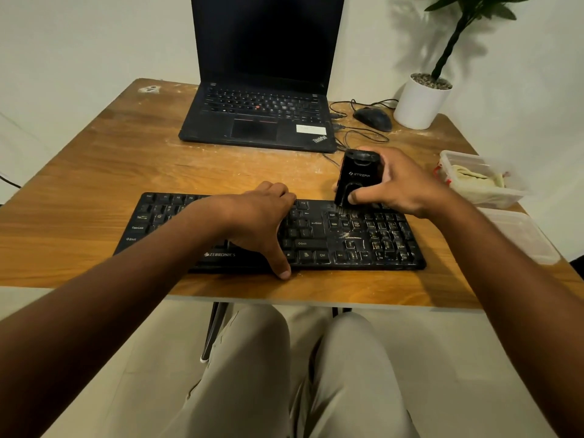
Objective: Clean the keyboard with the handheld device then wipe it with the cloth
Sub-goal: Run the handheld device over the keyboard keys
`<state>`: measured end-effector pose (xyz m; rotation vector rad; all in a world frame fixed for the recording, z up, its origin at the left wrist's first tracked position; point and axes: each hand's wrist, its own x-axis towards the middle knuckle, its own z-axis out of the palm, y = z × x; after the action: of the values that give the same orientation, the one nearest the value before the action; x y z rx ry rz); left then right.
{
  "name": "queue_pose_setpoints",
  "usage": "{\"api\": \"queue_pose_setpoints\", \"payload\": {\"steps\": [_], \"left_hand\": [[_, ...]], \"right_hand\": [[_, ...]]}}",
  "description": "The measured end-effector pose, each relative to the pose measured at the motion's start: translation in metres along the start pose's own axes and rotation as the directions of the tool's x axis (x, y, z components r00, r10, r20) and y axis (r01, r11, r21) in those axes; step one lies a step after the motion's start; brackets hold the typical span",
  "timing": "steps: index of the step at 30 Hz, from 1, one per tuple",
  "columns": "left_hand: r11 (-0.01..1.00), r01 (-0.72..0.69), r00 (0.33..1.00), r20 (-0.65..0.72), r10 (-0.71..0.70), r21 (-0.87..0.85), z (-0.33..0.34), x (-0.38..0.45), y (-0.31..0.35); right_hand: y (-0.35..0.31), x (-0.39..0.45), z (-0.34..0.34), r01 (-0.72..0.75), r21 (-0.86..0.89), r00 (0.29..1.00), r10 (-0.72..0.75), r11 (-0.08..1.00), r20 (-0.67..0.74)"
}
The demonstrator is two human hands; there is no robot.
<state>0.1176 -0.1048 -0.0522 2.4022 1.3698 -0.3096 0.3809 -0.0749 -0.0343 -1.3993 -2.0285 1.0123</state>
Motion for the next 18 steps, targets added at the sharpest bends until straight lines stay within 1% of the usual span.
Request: {"api": "queue_pose_setpoints", "payload": {"steps": [2, 4, 6, 10, 12, 13, 14, 16, 18], "left_hand": [[1.000, 0.000, 1.000, 0.002, 0.000, 0.001, 0.000, -0.001, 0.000], [1.000, 0.005, 1.000, 0.003, -0.005, 0.000, -0.001, 0.000, 0.001], [1.000, 0.006, 1.000, 0.005, -0.006, 0.002, -0.001, 0.000, 0.001], [1.000, -0.001, 1.000, 0.005, 0.001, -0.001, 0.001, 0.001, 0.000], [1.000, -0.002, 1.000, 0.003, 0.002, -0.006, 0.000, 0.001, 0.000], [1.000, -0.001, 1.000, 0.005, 0.001, -0.005, 0.000, 0.001, 0.000], [1.000, -0.001, 1.000, 0.006, 0.001, -0.003, -0.001, 0.002, 0.000], [1.000, -0.003, 1.000, 0.005, 0.003, 0.000, -0.001, 0.001, 0.000], [1.000, -0.001, 1.000, 0.009, 0.001, -0.004, 0.000, 0.001, 0.001]], "right_hand": [[-0.002, 0.006, 0.004, 0.011, -0.060, 0.998, -0.014, 0.998, -0.054], [-0.005, 0.010, 0.005, 0.028, -0.145, 0.988, -0.049, 0.989, -0.146], [-0.006, 0.009, 0.006, 0.048, -0.135, 0.980, -0.073, 0.990, -0.185], [-0.001, -0.001, 0.009, 0.057, -0.113, 0.995, -0.065, 0.992, -0.070], [-0.004, -0.005, 0.004, 0.040, -0.010, 0.999, -0.040, 0.999, -0.007], [-0.005, -0.005, 0.003, 0.037, 0.035, 0.999, -0.037, 0.999, 0.001], [-0.005, -0.004, 0.004, 0.040, 0.055, 0.999, -0.039, 0.998, -0.020], [-0.006, -0.001, 0.011, 0.032, 0.079, 0.997, -0.026, 0.996, -0.073], [-0.004, 0.004, 0.020, 0.014, 0.072, 0.997, -0.008, 0.997, -0.082]]}}
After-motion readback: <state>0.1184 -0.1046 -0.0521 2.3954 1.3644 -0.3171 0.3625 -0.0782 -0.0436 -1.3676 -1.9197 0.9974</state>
